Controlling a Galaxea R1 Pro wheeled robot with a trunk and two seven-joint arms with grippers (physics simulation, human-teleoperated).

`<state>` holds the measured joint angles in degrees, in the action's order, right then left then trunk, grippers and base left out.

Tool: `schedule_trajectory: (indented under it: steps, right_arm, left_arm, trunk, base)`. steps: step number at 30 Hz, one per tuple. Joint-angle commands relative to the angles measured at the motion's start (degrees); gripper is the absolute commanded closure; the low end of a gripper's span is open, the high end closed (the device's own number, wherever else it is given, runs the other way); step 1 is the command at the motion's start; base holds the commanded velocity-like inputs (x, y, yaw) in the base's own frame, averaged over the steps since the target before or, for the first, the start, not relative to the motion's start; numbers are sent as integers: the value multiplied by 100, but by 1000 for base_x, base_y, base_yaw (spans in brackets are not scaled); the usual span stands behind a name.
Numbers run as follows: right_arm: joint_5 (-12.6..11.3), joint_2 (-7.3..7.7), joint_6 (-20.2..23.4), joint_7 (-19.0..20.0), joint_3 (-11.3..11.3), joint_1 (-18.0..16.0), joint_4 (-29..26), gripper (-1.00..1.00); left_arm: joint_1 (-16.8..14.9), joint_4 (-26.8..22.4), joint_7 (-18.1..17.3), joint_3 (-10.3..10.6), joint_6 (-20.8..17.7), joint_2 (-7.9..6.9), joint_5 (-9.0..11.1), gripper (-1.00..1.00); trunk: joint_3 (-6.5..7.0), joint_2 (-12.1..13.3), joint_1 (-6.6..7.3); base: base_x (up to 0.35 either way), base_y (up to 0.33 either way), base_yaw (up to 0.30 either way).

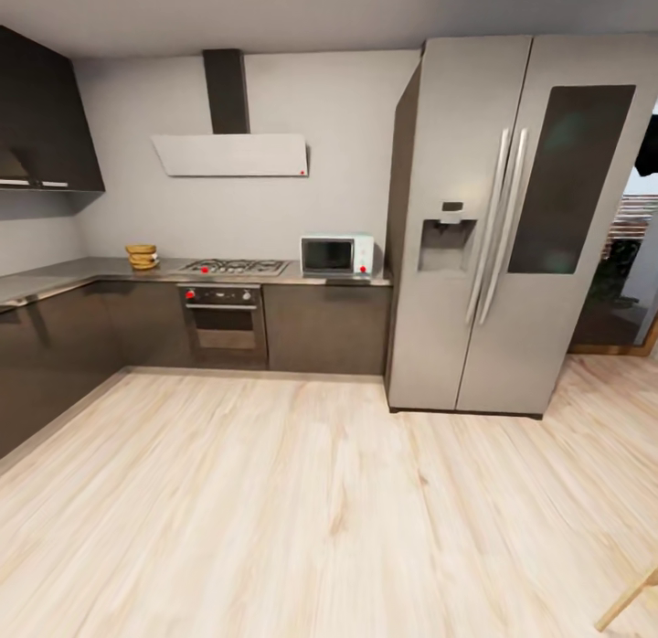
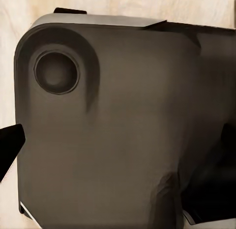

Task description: In the kitchen, take the popcorn bag from the countertop, put it into the microwave, and heat it until the popcorn is cooked so the cooked popcorn ends up inside the bag.

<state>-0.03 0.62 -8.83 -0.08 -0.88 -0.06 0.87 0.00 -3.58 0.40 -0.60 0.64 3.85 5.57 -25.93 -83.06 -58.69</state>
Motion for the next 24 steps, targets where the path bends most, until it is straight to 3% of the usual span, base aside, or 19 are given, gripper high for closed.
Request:
schedule_trajectory:
  steps: [1, 24]
  right_arm:
    - [-1, 0, -31, -1, -8, -3, 9, -100]
    - [-1, 0, -31, -1, -8, -3, 9, -100]
  left_arm:
    - [0, -4, 4, 3, 7, 1, 58, -100]
    - [0, -11, 4, 6, 7, 11, 49, -100]
  trunk:
    - [-4, -2, -3]
    - [-4, -2, -3]
  base:
    - [319, 0, 0]
    - [303, 0, 0]
